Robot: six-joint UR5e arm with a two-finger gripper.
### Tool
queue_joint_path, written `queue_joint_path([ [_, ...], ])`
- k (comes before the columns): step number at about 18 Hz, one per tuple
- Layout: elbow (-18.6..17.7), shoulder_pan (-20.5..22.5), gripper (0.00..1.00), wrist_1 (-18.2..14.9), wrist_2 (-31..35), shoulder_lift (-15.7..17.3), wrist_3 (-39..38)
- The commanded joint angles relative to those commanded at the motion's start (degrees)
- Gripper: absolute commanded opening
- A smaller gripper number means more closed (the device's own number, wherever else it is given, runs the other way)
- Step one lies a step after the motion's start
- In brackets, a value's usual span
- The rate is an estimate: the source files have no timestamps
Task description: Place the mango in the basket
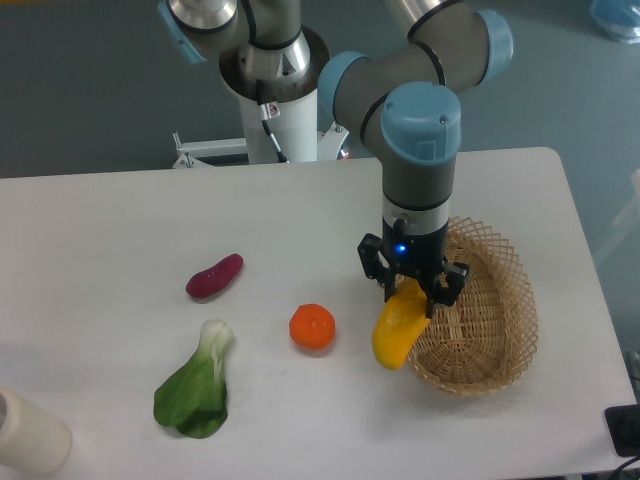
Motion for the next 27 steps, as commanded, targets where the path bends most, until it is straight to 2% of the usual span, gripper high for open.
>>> queue_joint_path([
  [7,0.3,1.1,0.59,-0.3,0.0,0.1,0.4],
  [11,-0.1,4.2,0.58,-2.2,0.0,0.4,6.7],
  [16,-0.9,8.5,0.58,-2.4,0.0,0.6,15.6],
  [19,-0.8,9.8,0.58,-1.3,0.3,-1.3,17.5],
  [23,-1.0,10.5,0.58,5.8,0.5,-6.5,18.0],
  [27,-2.5,10.5,0.58,6.9,0.5,-8.3,18.0],
])
